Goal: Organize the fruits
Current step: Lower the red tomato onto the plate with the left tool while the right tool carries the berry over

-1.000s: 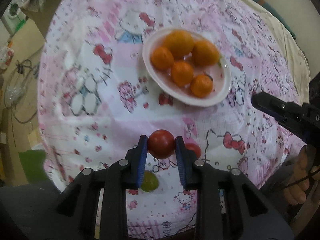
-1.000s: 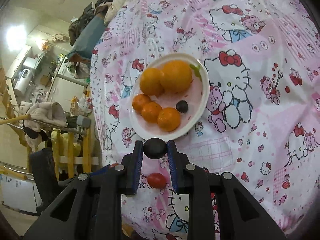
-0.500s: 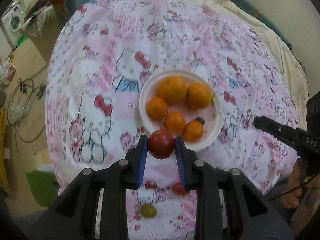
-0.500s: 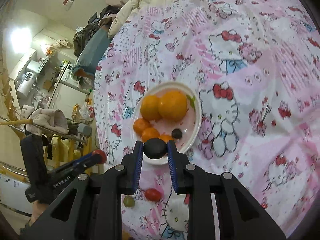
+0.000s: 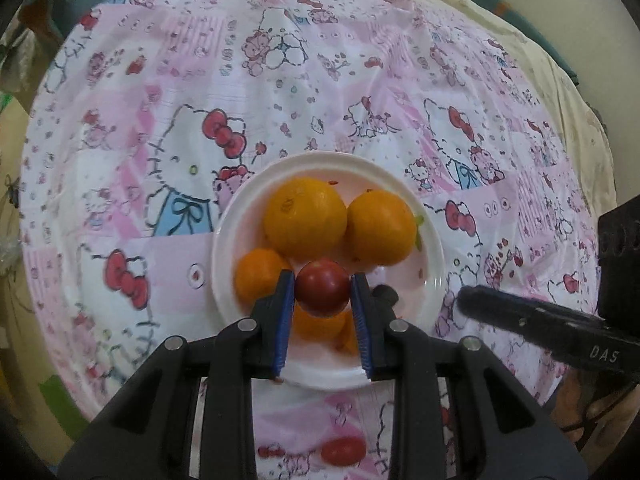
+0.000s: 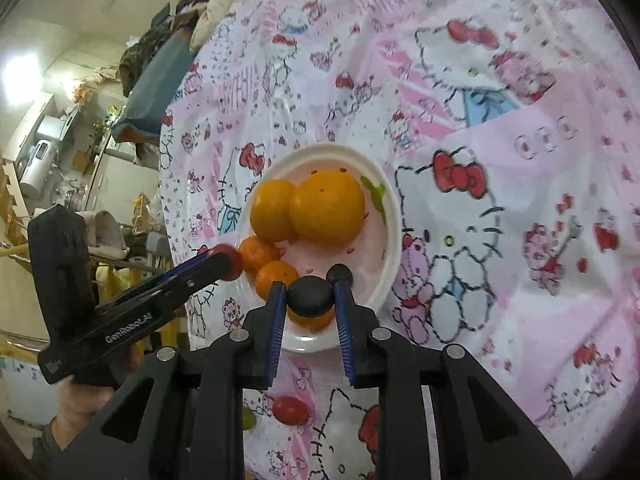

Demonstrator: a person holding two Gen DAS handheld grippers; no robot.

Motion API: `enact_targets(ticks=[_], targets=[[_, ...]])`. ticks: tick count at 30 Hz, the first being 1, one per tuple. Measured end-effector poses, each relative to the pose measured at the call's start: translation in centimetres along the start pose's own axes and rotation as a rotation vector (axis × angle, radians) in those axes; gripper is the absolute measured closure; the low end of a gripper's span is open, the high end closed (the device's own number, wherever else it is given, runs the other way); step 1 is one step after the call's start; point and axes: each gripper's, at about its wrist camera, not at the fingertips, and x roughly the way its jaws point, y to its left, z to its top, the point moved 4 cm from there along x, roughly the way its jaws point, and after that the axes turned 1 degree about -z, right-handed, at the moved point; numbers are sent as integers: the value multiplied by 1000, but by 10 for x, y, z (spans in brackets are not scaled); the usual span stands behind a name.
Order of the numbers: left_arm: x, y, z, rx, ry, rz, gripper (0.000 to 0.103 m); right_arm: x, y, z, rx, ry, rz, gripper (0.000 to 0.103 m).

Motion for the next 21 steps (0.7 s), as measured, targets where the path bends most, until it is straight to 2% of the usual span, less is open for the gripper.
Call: enact_targets(ticks=[4,9,21], targets=[[11,1,2,-51,25,-58,79,19,-9,6,-9,38,-47,77],[8,0,8,-56,-4,-72,78,21,-16,9,41,32,-28,77],[20,-4,5,-57,42,-89,78,22,-24,10,69,27,-40,76]])
